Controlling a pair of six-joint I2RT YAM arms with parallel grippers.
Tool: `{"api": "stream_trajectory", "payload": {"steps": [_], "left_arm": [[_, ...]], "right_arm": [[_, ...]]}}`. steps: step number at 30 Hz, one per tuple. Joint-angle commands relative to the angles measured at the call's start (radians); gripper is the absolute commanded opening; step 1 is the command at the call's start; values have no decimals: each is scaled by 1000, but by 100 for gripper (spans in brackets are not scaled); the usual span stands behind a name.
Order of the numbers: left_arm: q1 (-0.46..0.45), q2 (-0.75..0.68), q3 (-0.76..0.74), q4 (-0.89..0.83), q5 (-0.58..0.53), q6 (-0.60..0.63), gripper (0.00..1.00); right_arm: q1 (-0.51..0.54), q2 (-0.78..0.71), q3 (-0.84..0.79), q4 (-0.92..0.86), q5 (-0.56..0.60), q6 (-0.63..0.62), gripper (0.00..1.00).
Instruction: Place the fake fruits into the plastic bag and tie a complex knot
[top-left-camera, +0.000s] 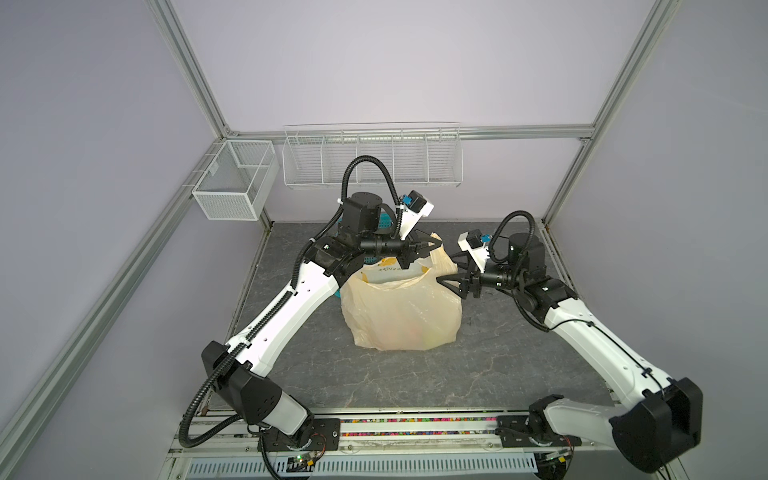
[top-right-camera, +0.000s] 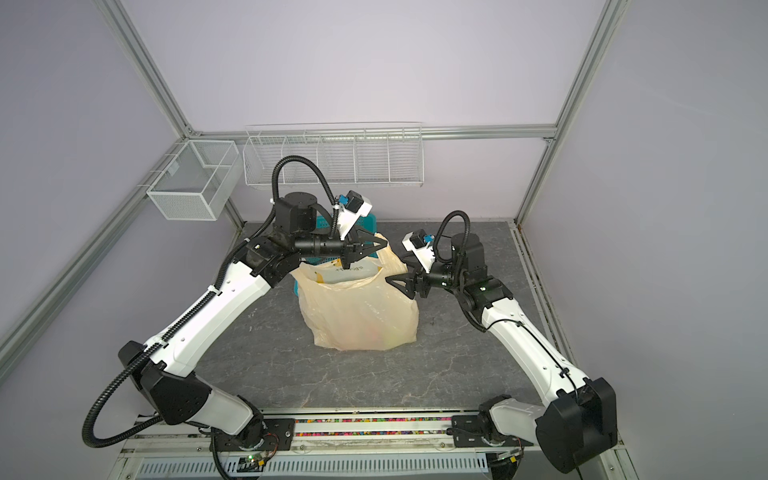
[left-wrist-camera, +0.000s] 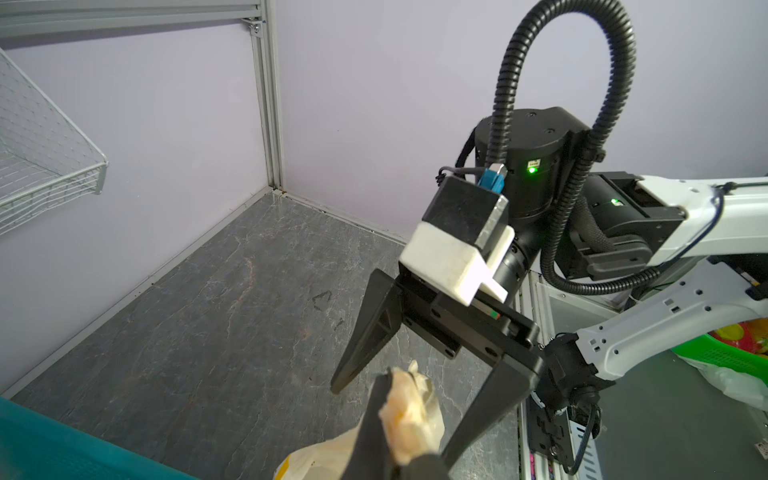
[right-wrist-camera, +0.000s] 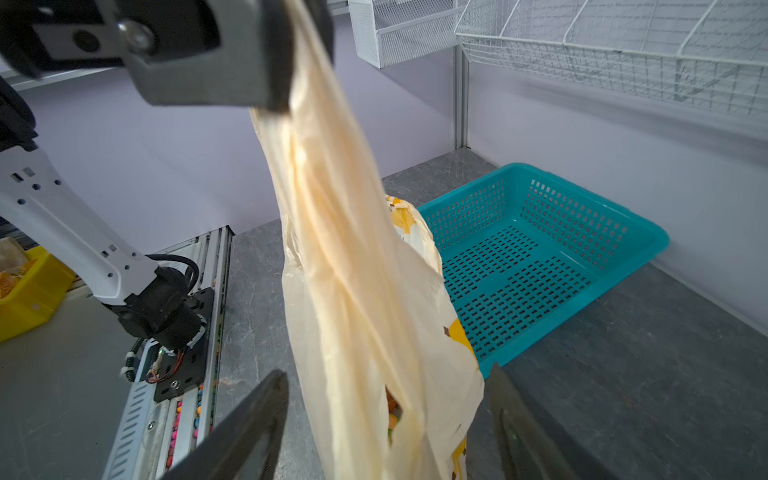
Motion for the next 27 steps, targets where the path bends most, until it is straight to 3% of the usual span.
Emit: {"api": "stream_trajectory", "payload": {"steps": [1,7,9,13,17,22,27], "left_arm": [[-1,-29,-19,23,31,-41,0],[-1,-24,-11,20,42,-76,0],[-2,-21,-3,16,38,-83,0],[2,-18,15,25,29,-125,0],[11,-19,12,72,30,-193,0],[22,-46,-50,160,7,-286,0],[21,-68,-125,210,-2,-323,0]], "right_arm": [[10,3,32,79,21,-43,87],[52,120,146,113,-77,-83,92],[73,149,174,101,-139,-96,85],[79,167,114,170,-175,-53,44],[78,160,-26,340,-149,30,25],[75,150,-138,383,-68,33,15],[80,115,-142,354,20,33,15]]}}
